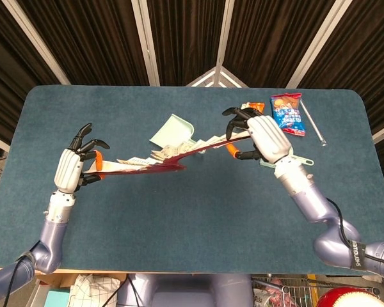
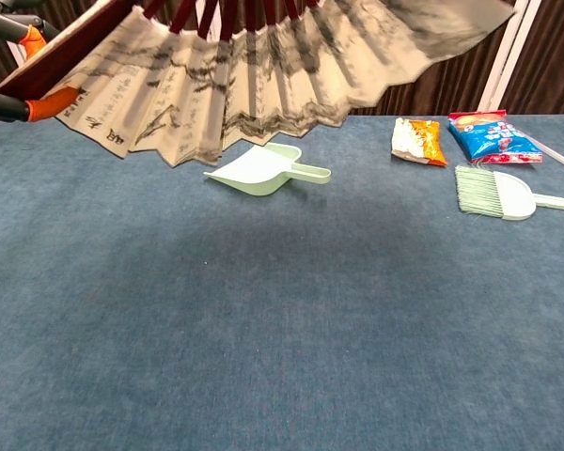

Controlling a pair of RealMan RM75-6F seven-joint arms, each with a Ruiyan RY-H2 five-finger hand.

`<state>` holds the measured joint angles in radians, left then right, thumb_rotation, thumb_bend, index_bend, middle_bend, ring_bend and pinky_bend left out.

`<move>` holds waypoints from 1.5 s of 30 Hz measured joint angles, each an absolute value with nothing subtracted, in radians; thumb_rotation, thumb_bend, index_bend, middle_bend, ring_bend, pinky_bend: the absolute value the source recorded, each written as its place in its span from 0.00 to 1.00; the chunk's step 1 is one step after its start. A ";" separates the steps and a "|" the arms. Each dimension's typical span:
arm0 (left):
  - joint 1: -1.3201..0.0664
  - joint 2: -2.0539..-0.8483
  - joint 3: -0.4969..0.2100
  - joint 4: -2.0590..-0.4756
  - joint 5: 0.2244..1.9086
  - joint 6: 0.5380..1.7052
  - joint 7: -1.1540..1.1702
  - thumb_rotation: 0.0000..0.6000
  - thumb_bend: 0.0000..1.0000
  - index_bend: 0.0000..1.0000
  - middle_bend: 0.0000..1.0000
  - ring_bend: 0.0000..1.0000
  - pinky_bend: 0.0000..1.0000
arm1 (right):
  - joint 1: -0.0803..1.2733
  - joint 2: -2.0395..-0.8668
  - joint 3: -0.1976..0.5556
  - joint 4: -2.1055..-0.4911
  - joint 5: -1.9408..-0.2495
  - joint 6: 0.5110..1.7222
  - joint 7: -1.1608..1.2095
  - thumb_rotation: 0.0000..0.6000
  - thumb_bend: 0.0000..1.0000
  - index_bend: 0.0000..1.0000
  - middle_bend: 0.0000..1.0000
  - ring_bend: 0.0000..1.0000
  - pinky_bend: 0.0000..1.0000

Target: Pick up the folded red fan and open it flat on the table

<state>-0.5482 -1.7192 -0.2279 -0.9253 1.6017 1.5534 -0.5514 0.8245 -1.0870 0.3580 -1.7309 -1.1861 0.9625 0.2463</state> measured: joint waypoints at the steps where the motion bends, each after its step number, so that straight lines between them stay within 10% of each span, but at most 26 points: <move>1: -0.548 -1.721 -0.225 -0.917 1.603 1.559 -0.551 1.00 0.44 0.79 0.41 0.05 0.14 | 0.820 -1.087 0.357 -1.723 -1.190 0.964 0.254 1.00 0.47 1.00 0.26 0.33 0.20; 23: -0.599 -1.759 -0.214 -0.804 1.624 1.633 -0.483 1.00 0.33 0.72 0.39 0.05 0.14 | 0.768 -1.124 0.323 -1.569 -1.282 0.965 0.421 1.00 0.47 0.98 0.26 0.32 0.19; 37: -0.632 -1.755 -0.230 -0.833 1.633 1.705 -0.361 1.00 0.26 0.61 0.32 0.05 0.14 | 0.772 -1.012 0.238 -1.579 -1.285 0.805 0.284 1.00 0.35 0.28 0.14 0.17 0.05; 45: -0.631 -1.729 -0.219 -0.886 1.631 1.698 -0.347 1.00 0.13 0.28 0.09 0.00 0.03 | 0.785 -0.950 0.211 -1.620 -1.261 0.722 0.208 1.00 0.29 0.05 0.09 0.12 0.02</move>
